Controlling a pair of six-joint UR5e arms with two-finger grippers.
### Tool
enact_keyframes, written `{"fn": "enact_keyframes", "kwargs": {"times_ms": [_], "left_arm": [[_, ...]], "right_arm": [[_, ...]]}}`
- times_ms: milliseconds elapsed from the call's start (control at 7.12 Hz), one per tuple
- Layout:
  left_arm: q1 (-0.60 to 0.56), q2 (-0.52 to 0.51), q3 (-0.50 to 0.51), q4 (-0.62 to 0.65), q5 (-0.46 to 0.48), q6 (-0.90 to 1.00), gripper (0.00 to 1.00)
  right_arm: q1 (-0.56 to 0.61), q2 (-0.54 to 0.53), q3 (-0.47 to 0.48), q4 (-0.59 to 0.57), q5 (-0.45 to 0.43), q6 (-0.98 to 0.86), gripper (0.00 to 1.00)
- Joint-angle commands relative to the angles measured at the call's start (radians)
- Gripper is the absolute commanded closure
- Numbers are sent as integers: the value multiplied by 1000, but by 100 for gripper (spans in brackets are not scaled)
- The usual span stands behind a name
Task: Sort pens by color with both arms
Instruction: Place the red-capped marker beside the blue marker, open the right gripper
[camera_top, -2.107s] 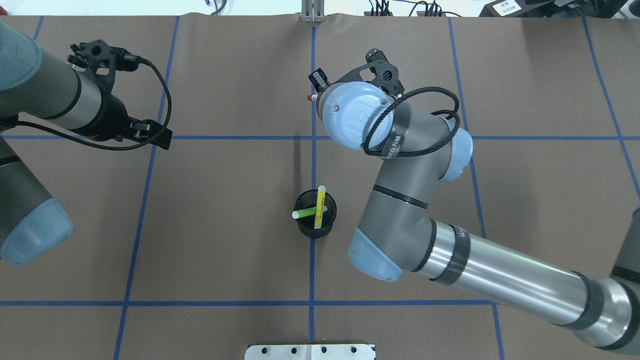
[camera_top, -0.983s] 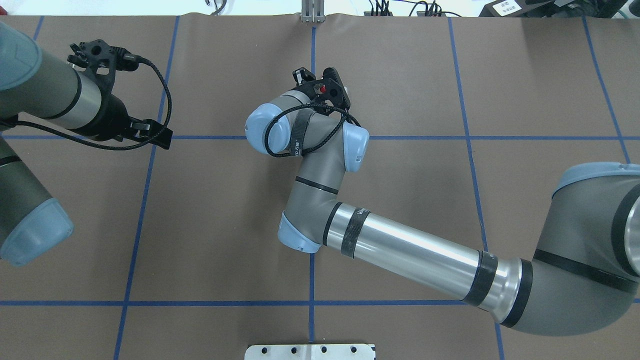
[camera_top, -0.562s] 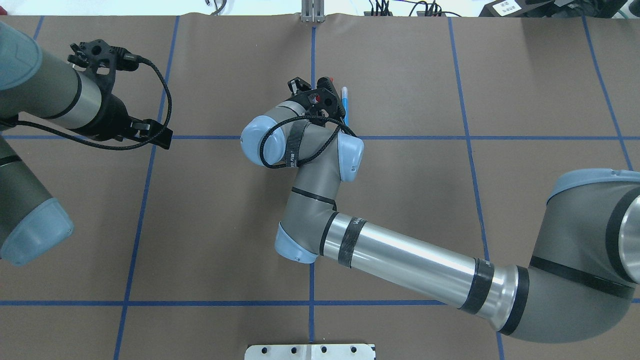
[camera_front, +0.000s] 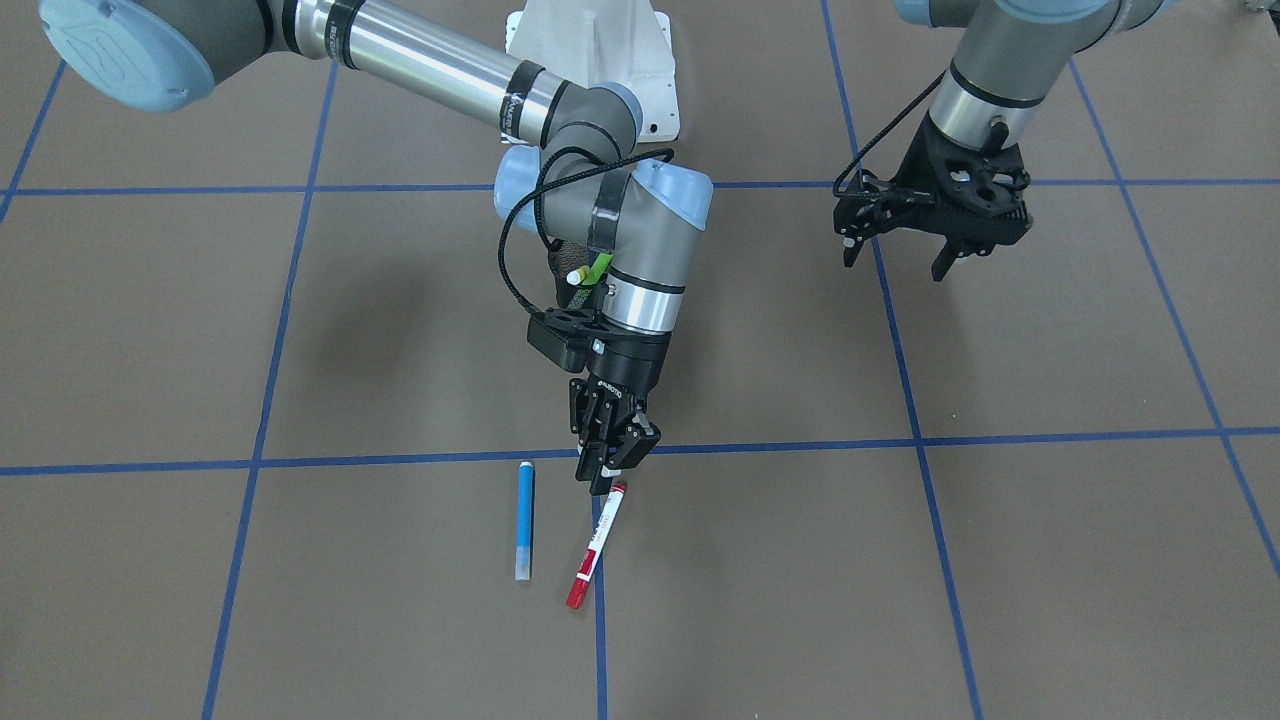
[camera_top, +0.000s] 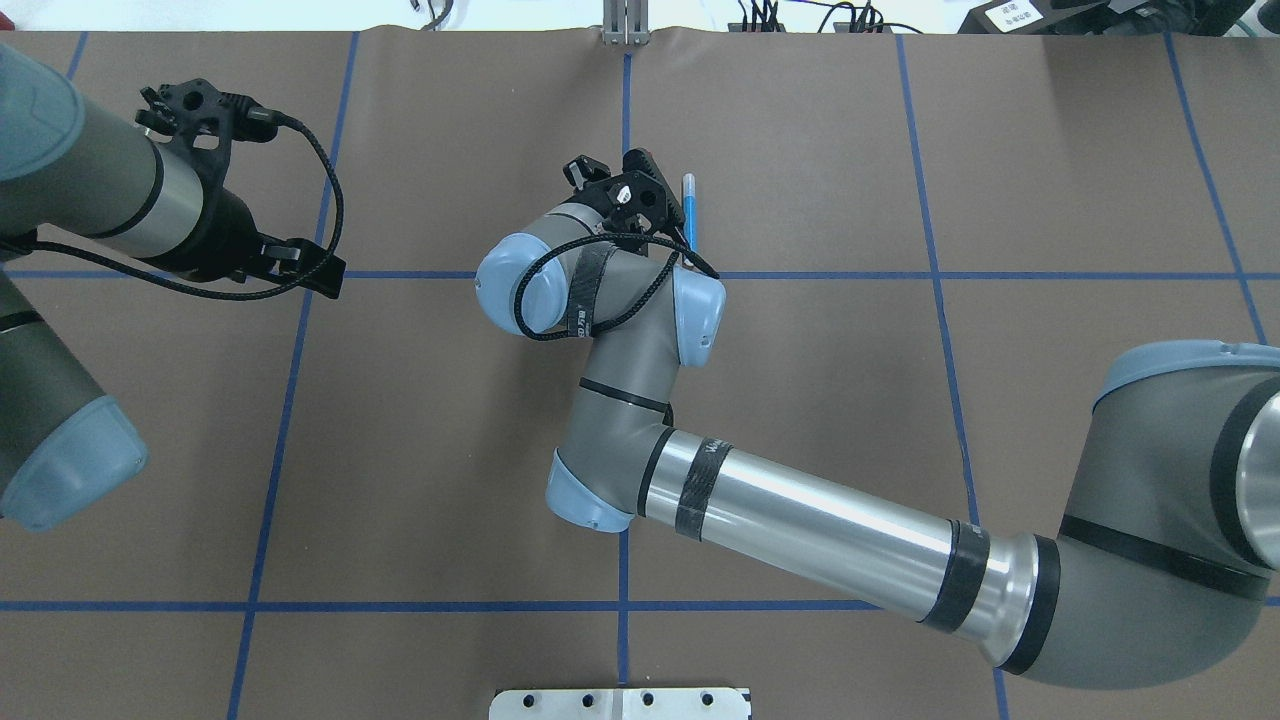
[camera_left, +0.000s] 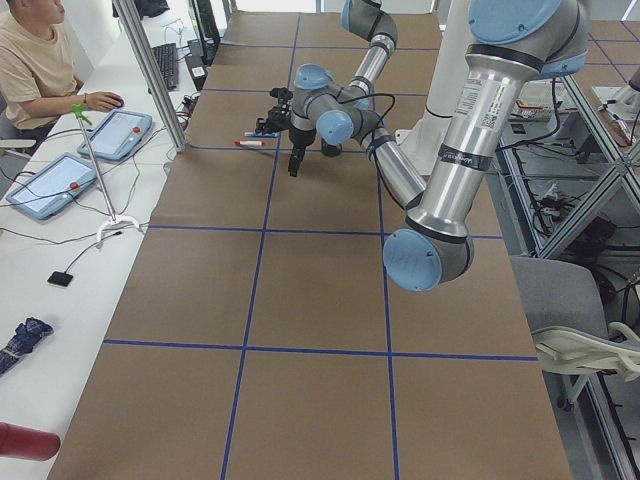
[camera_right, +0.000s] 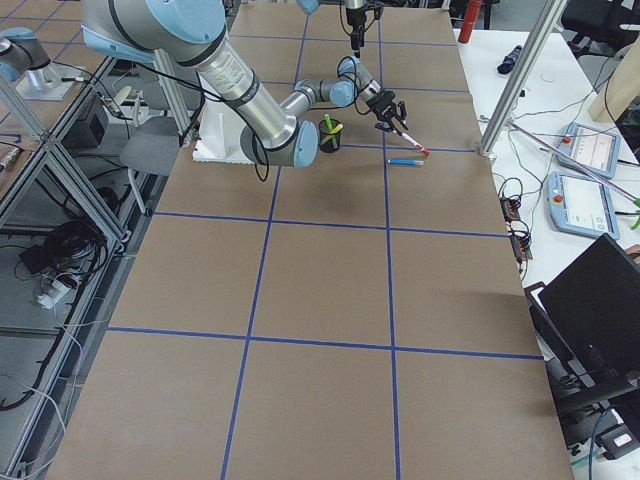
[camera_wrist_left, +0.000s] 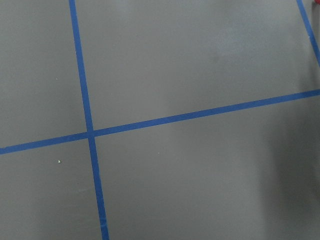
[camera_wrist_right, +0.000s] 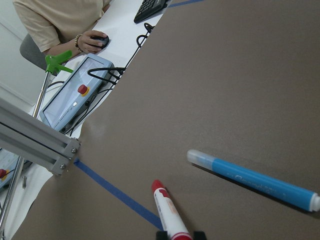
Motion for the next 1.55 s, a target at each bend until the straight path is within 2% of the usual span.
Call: {"fn": "enact_keyframes", "kwargs": {"times_ms": [0, 140, 421, 702, 983, 1124, 1405], "left_arm": [[0, 0, -3, 0, 0, 0, 0], [0, 0, -3, 0, 0, 0, 0], [0, -2, -4, 2, 0, -2, 0], [2, -40, 3, 9, 2, -59, 0], [44, -125, 29, 15, 9, -237, 0], [79, -162, 52, 14, 18, -311, 0], [154, -192, 60, 11, 58, -395, 0]], "right_arm": [[2, -2, 42, 3, 9, -89, 1], [7, -11, 86, 2, 47, -135, 1], [51, -113, 288, -4, 232, -285, 1], [105, -175, 423, -71, 397, -482, 1], [186, -334, 668, -151, 610, -749, 1], [237, -403, 741, -152, 718, -861, 1], [295, -494, 823, -145, 850, -994, 0]]}}
